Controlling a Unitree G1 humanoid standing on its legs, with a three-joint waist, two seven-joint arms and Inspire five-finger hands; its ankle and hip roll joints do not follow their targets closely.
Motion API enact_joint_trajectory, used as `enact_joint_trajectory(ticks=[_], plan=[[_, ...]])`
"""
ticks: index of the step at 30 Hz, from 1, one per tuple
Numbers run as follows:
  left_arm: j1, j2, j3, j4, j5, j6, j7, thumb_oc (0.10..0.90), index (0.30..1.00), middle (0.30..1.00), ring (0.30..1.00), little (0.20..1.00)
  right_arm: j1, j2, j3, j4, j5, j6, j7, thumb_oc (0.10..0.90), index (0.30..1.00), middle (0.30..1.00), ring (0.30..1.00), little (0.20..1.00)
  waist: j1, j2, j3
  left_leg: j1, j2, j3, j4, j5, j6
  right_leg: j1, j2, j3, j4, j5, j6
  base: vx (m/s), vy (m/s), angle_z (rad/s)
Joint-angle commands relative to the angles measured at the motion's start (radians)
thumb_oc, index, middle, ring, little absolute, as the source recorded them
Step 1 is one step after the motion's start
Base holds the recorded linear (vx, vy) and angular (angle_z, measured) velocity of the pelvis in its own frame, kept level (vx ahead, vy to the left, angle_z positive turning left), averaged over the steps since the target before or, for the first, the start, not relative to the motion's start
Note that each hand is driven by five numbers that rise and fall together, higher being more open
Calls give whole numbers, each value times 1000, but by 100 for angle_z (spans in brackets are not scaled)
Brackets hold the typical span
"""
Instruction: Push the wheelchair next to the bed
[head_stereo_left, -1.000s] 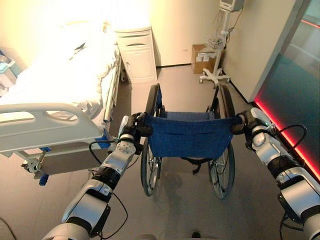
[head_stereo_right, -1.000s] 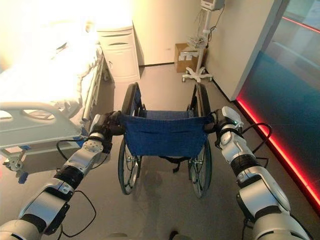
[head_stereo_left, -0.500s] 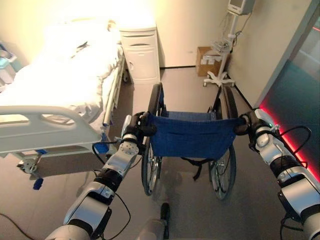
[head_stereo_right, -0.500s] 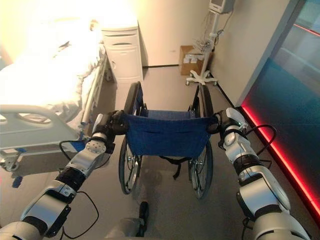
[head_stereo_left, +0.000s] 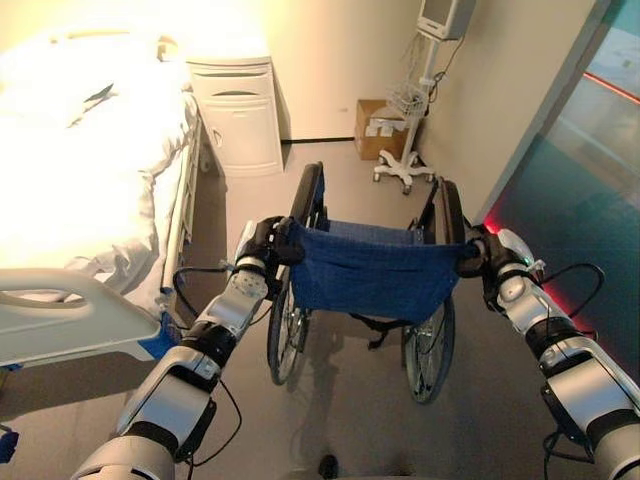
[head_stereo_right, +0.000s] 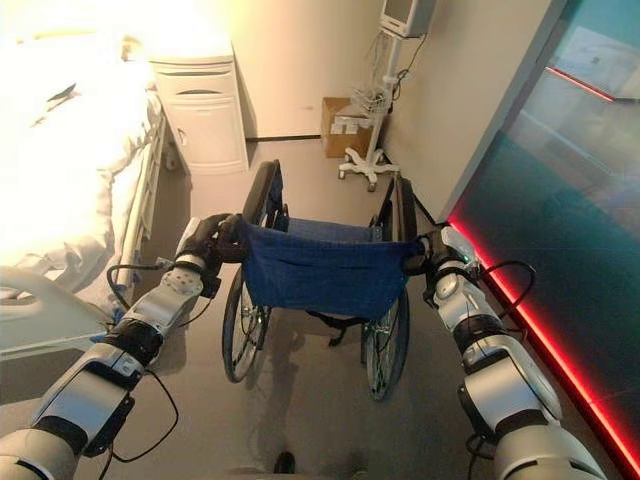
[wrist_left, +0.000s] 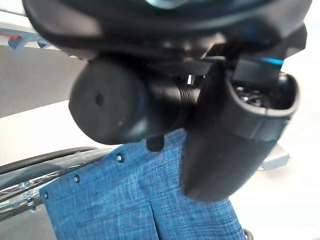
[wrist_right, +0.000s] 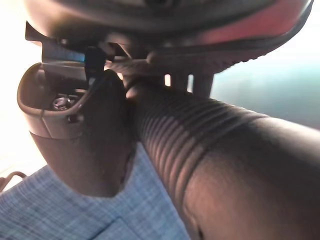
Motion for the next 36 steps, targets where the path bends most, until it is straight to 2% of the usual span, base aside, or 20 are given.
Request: enact_joint_trajectory(ticks=[1, 5, 7, 8, 11, 14, 17, 19, 20, 21, 22, 24, 25, 27, 29, 30, 32, 33, 35, 36], plan=[[149, -39, -86, 65, 1, 10, -114, 400, 300, 300, 300, 300, -37, -22, 48, -59, 21, -105, 75, 400, 300, 300, 300, 300, 11, -20, 42, -7, 42, 101, 124, -216, -103, -59, -32, 71, 60, 138, 10, 200, -479, 61], [137, -43, -90, 66, -19, 22, -105, 400, 300, 300, 300, 300, -47, -45, 61, -104, 25, -85, 107, 400, 300, 300, 300, 300, -12, -40, 40, -54, 87, 122, 245, -218, -135, -42, 11, 56, 167, 49, 2, 152, -417, 61], [144, -51, -84, 54, -22, 30, -100, 400, 300, 300, 300, 300, -48, -74, 81, -122, 47, -82, 120, 400, 300, 300, 300, 300, -36, -49, 44, -26, 149, 176, 293, -236, -164, -38, 28, 21, 213, 11, -24, 233, -415, 85], [151, -55, -83, 55, -26, 29, -96, 400, 300, 300, 300, 300, -37, -82, 76, -123, 44, -86, 130, 400, 300, 300, 300, 300, -43, -53, 46, -23, 178, 196, 338, -211, -175, -26, 37, 0, 218, -1, -46, 238, -413, 72], [153, -69, -81, 60, -28, 23, -96, 400, 300, 300, 300, 300, -18, -95, 75, -118, 40, -97, 127, 400, 300, 300, 300, 300, -52, -67, 56, -43, 207, 218, 438, -167, -177, 19, 69, -15, 206, -20, -81, 211, -393, 41], [162, -96, -73, 75, -24, 10, -94, 400, 300, 300, 300, 300, -17, -99, 69, -76, 26, -125, 125, 400, 300, 300, 300, 300, -56, -77, 53, -30, 215, 268, 496, -160, -176, 55, 88, -44, 183, -33, -109, 222, -300, 35], [175, -122, -77, 76, -11, 19, -93, 400, 300, 300, 300, 300, -15, -111, 62, -51, 42, -126, 131, 400, 300, 300, 300, 300, -46, -81, 42, -18, 171, 256, 467, -174, -168, 82, 117, -58, 170, -53, -123, 245, -251, 27], [186, -116, -80, 55, 3, 34, -104, 400, 300, 300, 300, 300, -37, -105, 72, -40, 58, -104, 135, 400, 300, 300, 300, 300, -6, -71, 57, -61, 78, 222, 377, -187, -154, 128, 156, -50, 168, -77, -119, 273, -214, 39], [187, -115, -80, 51, 4, 38, -106, 400, 300, 300, 300, 300, -41, -103, 73, -38, 59, -100, 136, 400, 300, 300, 300, 300, -1, -69, 63, -66, 74, 226, 368, -182, -154, 141, 162, -49, 164, -81, -120, 302, -207, 39], [188, -117, -83, 50, 5, 40, -106, 400, 300, 300, 300, 300, -47, -95, 71, -36, 55, -92, 136, 400, 300, 300, 300, 300, 12, -65, 71, -104, 61, 239, 339, -158, -159, 170, 175, -48, 151, -87, -121, 301, -130, 32], [195, -118, -91, 45, 0, 38, -99, 400, 300, 300, 300, 300, -51, -79, 67, -28, 43, -88, 135, 400, 300, 300, 300, 300, 41, -49, 80, -190, 39, 264, 250, -94, -168, 227, 204, -34, 122, -100, -121, 310, -119, 18], [201, -116, -93, 42, -4, 34, -93, 400, 300, 300, 300, 300, -52, -71, 66, -22, 36, -95, 138, 400, 300, 300, 300, 300, 57, -39, 84, -225, 33, 271, 195, -47, -173, 255, 219, -20, 106, -105, -121, 338, -84, -24], [214, -105, -94, 20, -13, 29, -78, 400, 300, 300, 300, 300, -57, -62, 69, -18, 22, -109, 147, 400, 300, 300, 300, 300, 84, -25, 85, -267, 27, 276, 109, 34, -181, 294, 240, 2, 88, -113, -120, 340, -59, -48], [209, -96, -89, -1, -24, 19, -64, 400, 300, 300, 300, 300, -75, -56, 76, -14, 17, -114, 149, 400, 300, 300, 300, 300, 96, -18, 85, -287, 25, 310, 111, 41, -174, 296, 246, -3, 100, -130, -123, 276, -18, -65], [200, -91, -78, -3, -18, 36, -68, 400, 300, 300, 300, 300, -88, -39, 82, 2, 34, -116, 159, 400, 300, 300, 300, 300, 98, -13, 76, -275, 13, 311, 137, 11, -153, 281, 257, 3, 150, -161, -122, 261, 19, -90], [186, -73, -84, 13, -37, 23, -86, 400, 300, 300, 300, 300, -85, -13, 98, 11, 19, -115, 157, 400, 300, 300, 300, 300, 100, -17, 56, -261, 7, 335, 142, -24, -113, 276, 250, -11, 260, -175, -102, 373, 1, -91], [184, -63, -86, 16, -36, 21, -93, 400, 300, 300, 300, 300, -65, -3, 102, -6, 39, -111, 149, 400, 300, 300, 300, 300, 99, -22, 45, -241, 11, 347, 136, -37, -97, 255, 236, -37, 357, -152, -76, 312, -28, -49], [181, -51, -91, 18, -44, 30, -93, 400, 300, 300, 300, 300, -38, 0, 92, -17, 31, -124, 154, 400, 300, 300, 300, 300, 94, -21, 40, -211, 9, 327, 126, -47, -90, 211, 202, -54, 473, -106, -42, 350, -77, -18], [177, -52, -92, 28, -40, 40, -96, 400, 300, 300, 300, 300, -23, 0, 85, -5, 27, -151, 166, 400, 300, 300, 300, 300, 90, -15, 34, -175, 24, 304, 104, -48, -98, 174, 170, -62, 479, -82, -25, 345, -155, -29], [163, -58, -93, 34, -37, 51, -90, 400, 300, 300, 300, 300, -24, 7, 79, 4, 31, -164, 160, 400, 300, 300, 300, 300, 89, -10, 37, -141, 38, 270, 87, -45, -109, 156, 134, -81, 411, -87, -26, 201, -199, -30]])
